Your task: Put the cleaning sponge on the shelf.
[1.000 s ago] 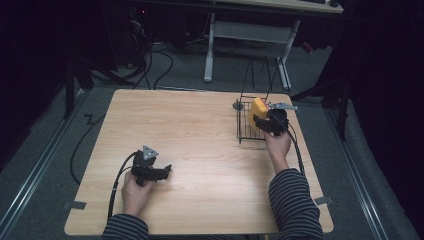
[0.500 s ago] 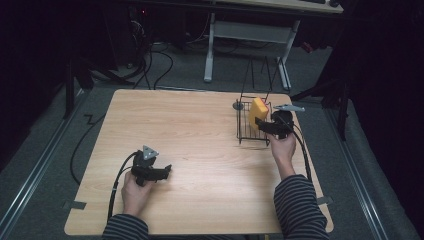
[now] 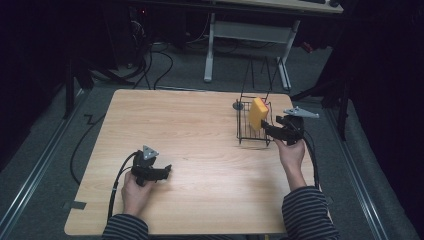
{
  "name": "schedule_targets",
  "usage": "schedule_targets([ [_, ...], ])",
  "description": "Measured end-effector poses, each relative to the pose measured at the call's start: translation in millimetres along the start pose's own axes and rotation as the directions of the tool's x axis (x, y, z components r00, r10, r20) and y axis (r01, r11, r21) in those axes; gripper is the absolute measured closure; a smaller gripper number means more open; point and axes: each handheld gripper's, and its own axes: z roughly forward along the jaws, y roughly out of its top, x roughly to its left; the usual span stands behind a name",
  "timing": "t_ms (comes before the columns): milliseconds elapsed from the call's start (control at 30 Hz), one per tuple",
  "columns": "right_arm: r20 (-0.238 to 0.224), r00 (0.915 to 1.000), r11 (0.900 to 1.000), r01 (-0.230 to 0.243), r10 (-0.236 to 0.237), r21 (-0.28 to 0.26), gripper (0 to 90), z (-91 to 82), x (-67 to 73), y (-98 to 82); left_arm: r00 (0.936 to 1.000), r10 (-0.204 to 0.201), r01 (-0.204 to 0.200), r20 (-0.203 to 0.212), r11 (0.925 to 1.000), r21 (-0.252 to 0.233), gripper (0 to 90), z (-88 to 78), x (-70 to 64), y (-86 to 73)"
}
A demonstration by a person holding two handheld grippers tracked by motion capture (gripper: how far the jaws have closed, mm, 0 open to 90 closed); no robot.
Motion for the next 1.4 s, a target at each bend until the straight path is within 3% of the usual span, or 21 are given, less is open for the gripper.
schedule_targets([
  [167, -0.023, 0.9997, 1.000, -0.008, 0.008, -0.013, 34.0, -11.8, 2.7, -4.2, 1.0000, 0.000, 0.000, 0.000, 1.0000, 0.000, 15.9, 0.0, 0.0, 0.0],
  [400, -0.054, 0.9983, 0.999, 0.018, -0.020, -0.034, 34.9, -25.6, 10.9, -2.2, 1.0000, 0.000, 0.000, 0.000, 1.0000, 0.000, 15.9, 0.0, 0.0, 0.0],
  [833, -0.094, 0.9946, 0.998, 0.038, -0.043, -0.047, 35.6, -40.6, 24.4, -1.8, 1.0000, 0.000, 0.000, 0.000, 1.0000, 0.000, 15.9, 0.0, 0.0, 0.0],
  [1133, -0.101, 0.9925, 0.997, 0.064, -0.069, -0.053, 36.0, -51.7, 32.3, -2.7, 1.0000, 0.000, 0.000, 0.000, 1.0000, 0.000, 15.9, 0.0, 0.0, 0.0],
  [1400, -0.114, 0.9916, 0.996, 0.053, -0.060, -0.065, 37.3, -60.0, 33.7, -9.3, 1.0000, 0.000, 0.000, 0.000, 1.0000, 0.000, 15.9, 0.0, 0.0, 0.0],
])
